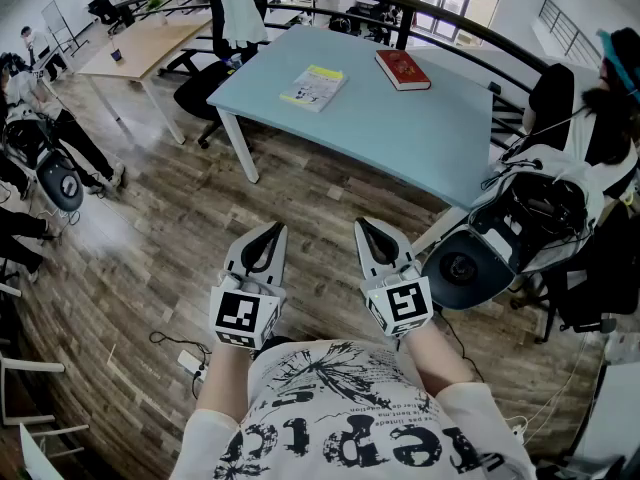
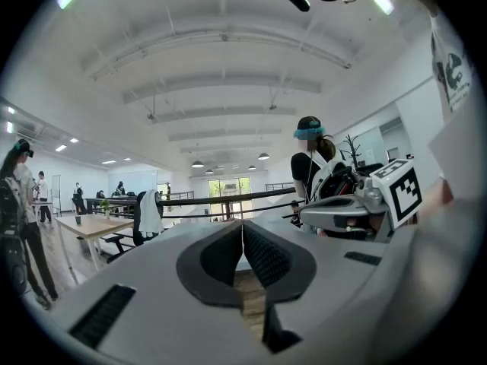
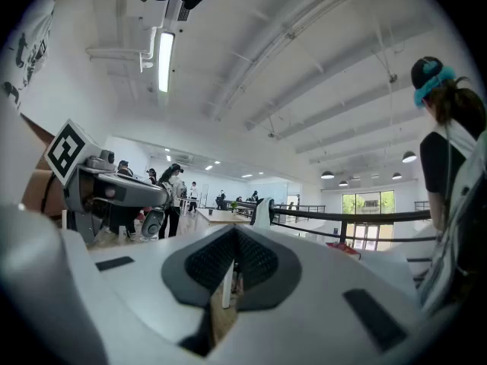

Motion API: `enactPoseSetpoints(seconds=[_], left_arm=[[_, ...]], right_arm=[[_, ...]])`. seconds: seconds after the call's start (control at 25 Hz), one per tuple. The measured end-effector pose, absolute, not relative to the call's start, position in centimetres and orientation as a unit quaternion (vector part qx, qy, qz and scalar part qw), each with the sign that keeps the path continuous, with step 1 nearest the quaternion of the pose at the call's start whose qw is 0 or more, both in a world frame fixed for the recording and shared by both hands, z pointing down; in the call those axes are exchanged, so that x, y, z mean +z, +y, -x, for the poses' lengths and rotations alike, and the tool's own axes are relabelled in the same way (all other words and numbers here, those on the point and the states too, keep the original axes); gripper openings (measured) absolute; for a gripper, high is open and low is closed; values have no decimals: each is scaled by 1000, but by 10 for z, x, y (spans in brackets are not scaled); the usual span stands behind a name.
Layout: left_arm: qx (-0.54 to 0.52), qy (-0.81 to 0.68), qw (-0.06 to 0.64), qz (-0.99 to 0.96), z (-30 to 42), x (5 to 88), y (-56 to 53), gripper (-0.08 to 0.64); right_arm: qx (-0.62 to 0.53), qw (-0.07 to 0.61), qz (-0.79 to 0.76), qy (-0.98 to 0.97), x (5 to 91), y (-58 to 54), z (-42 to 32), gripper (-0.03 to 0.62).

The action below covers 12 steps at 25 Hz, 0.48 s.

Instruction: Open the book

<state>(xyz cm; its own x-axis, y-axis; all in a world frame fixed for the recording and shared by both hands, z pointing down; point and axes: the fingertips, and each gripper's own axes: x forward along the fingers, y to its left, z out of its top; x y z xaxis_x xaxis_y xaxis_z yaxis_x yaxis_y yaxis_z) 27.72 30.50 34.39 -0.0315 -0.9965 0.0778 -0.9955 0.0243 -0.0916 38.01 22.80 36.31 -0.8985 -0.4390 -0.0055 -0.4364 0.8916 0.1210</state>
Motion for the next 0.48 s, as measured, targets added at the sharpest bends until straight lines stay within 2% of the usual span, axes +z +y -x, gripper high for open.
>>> enactPoseSetpoints(seconds=[0.48], left_arm=[[-61, 714, -7, 698, -259, 352, 295, 20]], right_arm=[[-51, 14, -236, -970, 369, 219, -367, 9]])
